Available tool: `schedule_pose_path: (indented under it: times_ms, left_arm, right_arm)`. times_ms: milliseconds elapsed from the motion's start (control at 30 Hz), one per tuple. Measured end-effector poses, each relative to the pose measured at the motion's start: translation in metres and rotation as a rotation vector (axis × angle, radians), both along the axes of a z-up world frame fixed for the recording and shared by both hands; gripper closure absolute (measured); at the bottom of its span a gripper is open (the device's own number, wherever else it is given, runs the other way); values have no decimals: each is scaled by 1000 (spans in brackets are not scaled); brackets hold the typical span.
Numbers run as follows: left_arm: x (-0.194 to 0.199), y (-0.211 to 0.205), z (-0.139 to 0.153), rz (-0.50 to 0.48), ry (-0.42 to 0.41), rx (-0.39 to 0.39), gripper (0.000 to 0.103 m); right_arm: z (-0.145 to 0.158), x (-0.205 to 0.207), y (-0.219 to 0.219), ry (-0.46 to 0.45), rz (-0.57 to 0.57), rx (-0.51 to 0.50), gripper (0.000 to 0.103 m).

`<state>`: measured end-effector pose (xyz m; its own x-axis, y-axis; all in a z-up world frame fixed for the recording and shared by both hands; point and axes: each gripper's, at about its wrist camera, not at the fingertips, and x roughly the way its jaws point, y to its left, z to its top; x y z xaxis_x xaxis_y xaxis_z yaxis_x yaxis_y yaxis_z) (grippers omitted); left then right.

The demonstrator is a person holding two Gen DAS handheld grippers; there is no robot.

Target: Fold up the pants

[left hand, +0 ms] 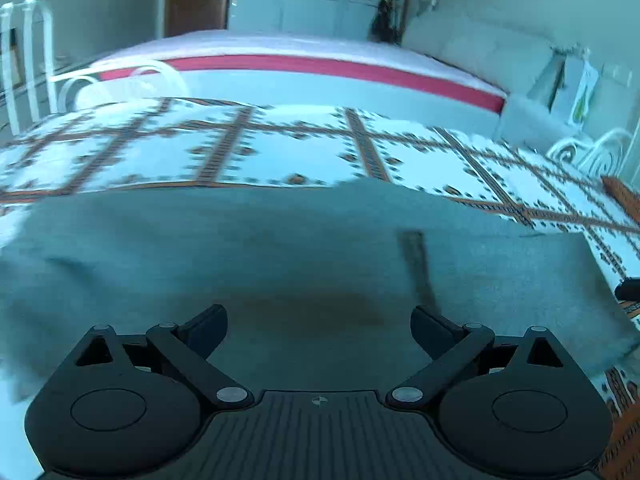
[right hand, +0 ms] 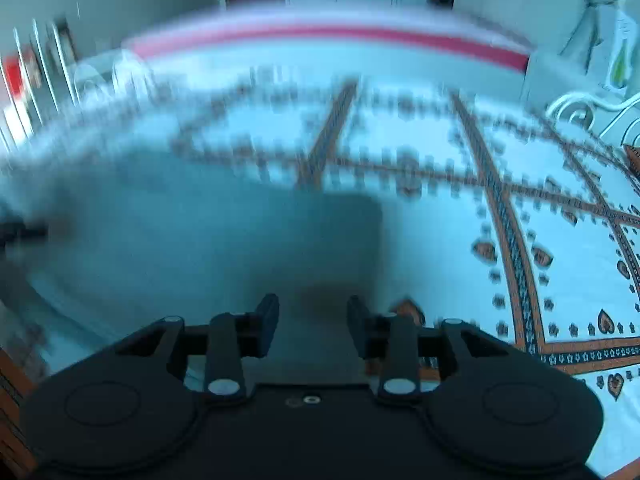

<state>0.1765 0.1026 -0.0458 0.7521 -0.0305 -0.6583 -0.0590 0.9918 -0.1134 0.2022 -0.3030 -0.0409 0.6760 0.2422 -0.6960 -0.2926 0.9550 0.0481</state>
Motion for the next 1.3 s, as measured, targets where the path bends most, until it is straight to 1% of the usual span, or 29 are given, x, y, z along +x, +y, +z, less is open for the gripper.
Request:
schedule_pose_path:
  times_ms: [33,133,200,267,300,333,367,400,467,533,633,667,700,733,767,833,900,967,1000,1067,1100,1133,1200,1300]
  left_arm:
    - [-13,14,5,25,-15,-7,5]
    - [-51,66,13,127,-30,-62,5]
    - [-69,97,13,203,-36,-97,6]
    - [-79,125,7,290,-26,-136,6]
    - [-81,138,1,327,-18,-173,10]
    - [-81,153,-7,363,-6,-228,13]
    - [-79,163,-17,391,9,-275,20]
    - [-76,171,-26,412,23,-315,24]
    - [-68,184,-43,439,40,-374,25]
    - [-58,187,-52,432,15,-379,25]
    - [-41,195,-58,416,-32,-408,25]
    - [-38,196,-59,416,-39,-405,34]
    - [-36,196,-57,418,-46,-387,55]
    - [-36,193,-52,400,-59,-373,57]
    - [-38,188,-45,389,-77,-343,60]
    - [-39,174,-32,348,-109,-237,61]
    - [-41,169,-25,333,-115,-213,61]
    - [-40,171,-25,330,-105,-213,61]
    - [-40,172,-25,331,-102,-218,61]
    - [-41,173,-26,327,-94,-215,61]
    - [-42,172,-25,323,-92,-206,61]
    - [-44,172,-24,319,-92,-200,61]
    - [-46,171,-23,316,-91,-195,61]
    - [-50,167,-18,309,-97,-183,62]
  right_arm:
    - [5,-5,-3,-16,-8,30,68]
    - [11,-12,-6,-37,-20,52,64]
    - [10,-5,-3,-23,-15,55,64]
    - [10,-6,3,-14,-6,59,64]
    - [10,-7,7,-11,-1,60,64]
    - [9,-8,12,-10,6,63,64]
    - [8,-10,17,-11,13,66,64]
    - [8,-10,22,-14,19,72,64]
    - [8,-10,31,-16,32,90,64]
    - [8,-9,42,-17,51,101,64]
    - [4,-5,59,-4,80,123,64]
    - [2,-4,65,2,89,127,64]
    - [1,-4,73,6,99,129,64]
    - [-1,-3,80,11,114,132,64]
    - [-2,-3,89,9,132,137,64]
    - [0,-7,109,-9,193,153,64]
    - [1,-12,132,-35,276,150,64]
    - [-1,-15,154,-46,334,138,62]
    - [-5,-15,166,-32,351,109,62]
    - [-26,-12,194,29,361,-62,62]
    - [-28,-15,199,-7,359,-81,61]
    - [-25,-13,202,-10,341,-91,61]
    - [-20,-7,200,15,325,-64,61]
    - [-14,-5,182,10,292,36,61]
